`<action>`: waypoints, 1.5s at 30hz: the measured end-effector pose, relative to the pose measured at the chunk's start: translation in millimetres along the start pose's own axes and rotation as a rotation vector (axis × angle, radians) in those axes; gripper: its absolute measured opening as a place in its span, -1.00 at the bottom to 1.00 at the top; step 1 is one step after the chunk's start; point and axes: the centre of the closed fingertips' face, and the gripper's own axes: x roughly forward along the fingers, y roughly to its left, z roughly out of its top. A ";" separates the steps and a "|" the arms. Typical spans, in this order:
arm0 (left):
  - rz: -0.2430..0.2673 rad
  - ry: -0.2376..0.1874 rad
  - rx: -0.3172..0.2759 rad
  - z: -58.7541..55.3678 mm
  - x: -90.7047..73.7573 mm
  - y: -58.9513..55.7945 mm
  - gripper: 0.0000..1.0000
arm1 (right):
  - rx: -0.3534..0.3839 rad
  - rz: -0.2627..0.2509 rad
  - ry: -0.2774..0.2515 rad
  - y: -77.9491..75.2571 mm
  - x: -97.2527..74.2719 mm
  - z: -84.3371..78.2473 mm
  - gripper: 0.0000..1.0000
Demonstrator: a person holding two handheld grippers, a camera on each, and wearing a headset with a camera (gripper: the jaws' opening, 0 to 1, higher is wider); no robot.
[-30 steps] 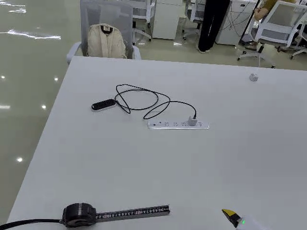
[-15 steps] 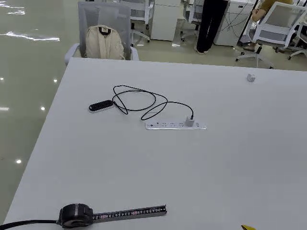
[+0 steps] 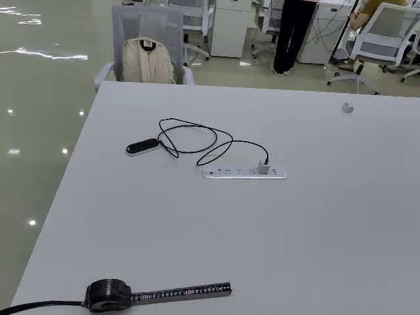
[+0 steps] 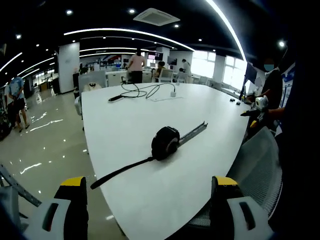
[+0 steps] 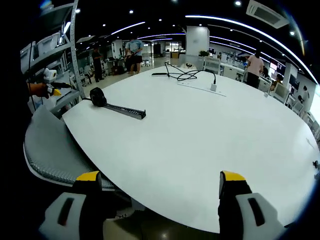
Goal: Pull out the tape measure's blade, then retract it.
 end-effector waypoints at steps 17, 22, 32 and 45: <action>-0.009 0.008 -0.006 -7.8 3.3 -4.6 1.00 | 0.012 -0.012 -0.001 6.7 -5.9 -8.0 1.00; -0.007 0.011 -0.009 -8.4 1.7 -3.2 1.00 | 0.009 -0.011 -0.002 7.8 -4.8 -6.2 1.00; 0.001 0.010 0.000 -5.6 1.1 -3.4 1.00 | 0.001 -0.004 0.006 8.8 -1.0 -5.6 1.00; -0.004 0.013 0.013 -5.5 1.3 -5.2 1.00 | -0.022 0.029 0.015 13.5 10.8 -3.4 1.00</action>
